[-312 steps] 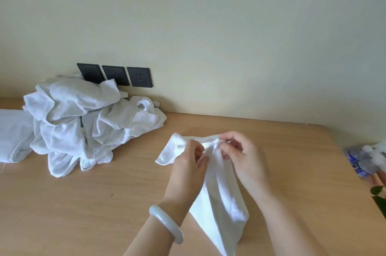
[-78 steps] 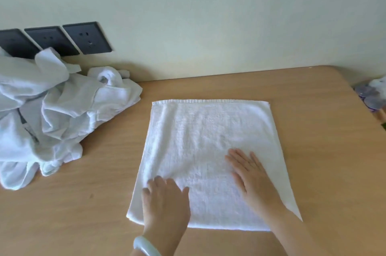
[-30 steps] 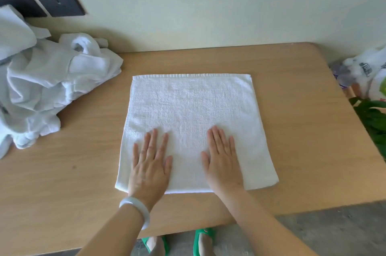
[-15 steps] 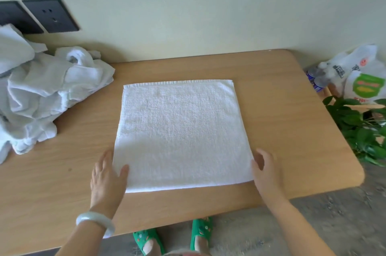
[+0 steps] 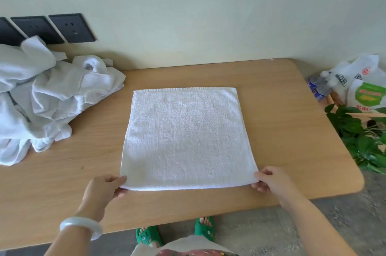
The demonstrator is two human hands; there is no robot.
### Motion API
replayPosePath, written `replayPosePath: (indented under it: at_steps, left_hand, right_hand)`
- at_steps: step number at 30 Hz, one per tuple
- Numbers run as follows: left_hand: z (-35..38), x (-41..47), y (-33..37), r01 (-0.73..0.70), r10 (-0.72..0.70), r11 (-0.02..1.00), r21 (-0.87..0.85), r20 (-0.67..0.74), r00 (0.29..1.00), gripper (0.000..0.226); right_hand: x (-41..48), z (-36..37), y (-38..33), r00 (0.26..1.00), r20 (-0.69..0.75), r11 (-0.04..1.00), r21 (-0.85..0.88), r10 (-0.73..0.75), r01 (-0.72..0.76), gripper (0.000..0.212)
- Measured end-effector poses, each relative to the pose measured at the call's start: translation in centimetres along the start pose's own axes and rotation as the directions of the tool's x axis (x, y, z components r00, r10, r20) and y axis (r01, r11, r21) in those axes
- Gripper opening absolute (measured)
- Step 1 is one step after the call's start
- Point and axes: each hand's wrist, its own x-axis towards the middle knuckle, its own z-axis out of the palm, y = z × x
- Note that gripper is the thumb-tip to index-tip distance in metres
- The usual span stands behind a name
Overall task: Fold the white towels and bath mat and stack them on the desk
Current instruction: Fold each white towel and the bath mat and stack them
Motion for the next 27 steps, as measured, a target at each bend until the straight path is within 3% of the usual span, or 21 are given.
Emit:
replayPosePath:
  at_steps: [4, 7, 12, 14, 16, 18, 21, 24, 27]
  left_hand:
    - [0.4, -0.7, -1.5, 0.015, -0.014, 1.000, 0.008, -0.103, 0.995, 0.012]
    - [0.8, -2.0, -1.4, -0.042, 0.044, 0.999, 0.023, -0.103, 0.994, 0.017]
    - [-1.0, -4.0, -0.8, -0.212, 0.223, 0.972, -0.101, 0.117, 0.968, 0.019]
    - [-1.5, -4.7, -0.7, -0.282, 0.301, 0.952, -0.115, 0.211, 0.930, 0.033]
    - [-1.7, -4.9, -0.7, -0.344, 0.356, 0.934, -0.091, 0.271, 0.895, 0.050]
    - [-1.8, -4.8, -0.7, -0.382, 0.384, 0.922, -0.066, 0.293, 0.876, 0.057]
    - [-2.2, -4.7, -0.4, -0.372, 0.367, 0.927, -0.042, 0.307, 0.878, 0.048]
    - [-2.9, -4.1, -0.6, -0.475, 0.416, 0.868, 0.144, 0.311, 0.855, 0.063]
    - [-3.3, -3.2, -0.9, -0.585, 0.524, 0.707, 0.398, 0.261, 0.811, 0.061]
  right_hand:
    - [0.2, 0.2, 1.0, 0.990, -0.134, 0.999, 0.023, -0.039, 0.043, 0.016]
    - [-0.4, 0.5, 1.2, 0.984, -0.138, 0.993, -0.004, -0.113, 0.114, 0.010]
    - [-1.8, -1.3, 0.4, 0.969, 0.099, 0.972, -0.041, -0.228, 0.233, 0.020]
    - [-1.7, -1.6, 0.5, 0.956, 0.189, 0.957, -0.147, -0.222, 0.251, 0.040]
    - [-1.4, -1.2, 0.7, 0.954, 0.182, 0.936, -0.218, -0.240, 0.277, 0.053]
    - [-1.3, -0.5, 0.6, 0.945, 0.087, 0.925, -0.197, -0.314, 0.325, 0.043]
    - [-1.2, 0.0, -0.1, 0.915, -0.006, 0.905, -0.154, -0.403, 0.397, 0.025]
    - [-0.7, -0.8, -0.6, 0.897, -0.016, 0.889, -0.144, -0.441, 0.435, 0.023]
    - [-0.1, -2.1, 0.0, 0.870, 0.144, 0.859, -0.149, -0.472, 0.491, 0.011]
